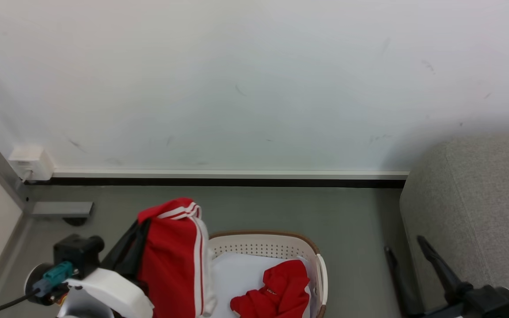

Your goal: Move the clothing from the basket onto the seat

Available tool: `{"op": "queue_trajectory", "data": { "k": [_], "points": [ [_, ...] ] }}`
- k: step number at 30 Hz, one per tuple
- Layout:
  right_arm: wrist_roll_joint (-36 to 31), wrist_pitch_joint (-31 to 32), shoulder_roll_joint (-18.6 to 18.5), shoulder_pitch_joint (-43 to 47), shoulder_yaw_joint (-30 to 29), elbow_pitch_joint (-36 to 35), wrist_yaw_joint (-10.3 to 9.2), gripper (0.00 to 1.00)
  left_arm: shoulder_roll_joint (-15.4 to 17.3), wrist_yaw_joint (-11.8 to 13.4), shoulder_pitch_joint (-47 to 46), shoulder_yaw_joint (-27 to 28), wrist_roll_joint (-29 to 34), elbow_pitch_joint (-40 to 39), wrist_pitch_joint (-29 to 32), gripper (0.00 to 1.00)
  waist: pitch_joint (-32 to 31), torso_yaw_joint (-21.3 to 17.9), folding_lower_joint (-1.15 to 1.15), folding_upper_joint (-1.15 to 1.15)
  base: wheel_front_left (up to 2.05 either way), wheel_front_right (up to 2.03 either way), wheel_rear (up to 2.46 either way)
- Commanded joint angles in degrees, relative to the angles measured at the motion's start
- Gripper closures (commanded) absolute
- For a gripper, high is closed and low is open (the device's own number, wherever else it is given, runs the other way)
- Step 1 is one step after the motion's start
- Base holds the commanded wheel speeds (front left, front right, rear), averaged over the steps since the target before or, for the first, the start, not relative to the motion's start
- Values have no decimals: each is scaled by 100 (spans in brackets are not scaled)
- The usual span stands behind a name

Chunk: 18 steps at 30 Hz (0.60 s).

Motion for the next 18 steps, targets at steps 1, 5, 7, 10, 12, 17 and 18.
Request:
{"op": "queue_trajectory", "data": {
  "k": [1,5,7,10,12,17,18],
  "points": [
    [144,2,-146,-159,207,-72,-11,0,72,-22,-1,-22,26,-104,48,100,9,-18,1,0,0,0,0],
    [453,2,-562,-511,1071,-192,-11,0,49,-152,-164,-265,159,-372,231,100,34,-43,1,0,0,0,0],
    [578,7,-760,-763,1507,-239,-11,0,-6,-246,-271,-429,210,-473,325,100,43,-52,1,0,0,0,0],
    [862,143,-1033,-1198,2185,-402,-11,0,-127,-419,-443,-695,301,-519,451,100,55,-63,1,0,0,0,0],
    [1036,278,-1218,-1493,2638,-538,-11,0,-208,-534,-580,-869,342,-492,520,100,69,-82,1,0,0,0,0],
    [1485,634,-1596,-2179,3615,-816,-11,0,-464,-818,-935,-1331,582,-371,666,100,94,-111,1,0,0,0,0],
    [1560,697,-1665,-2304,3780,-854,-11,0,-509,-874,-1000,-1410,627,-354,681,100,99,-119,1,0,0,0,0]
  ]
}}
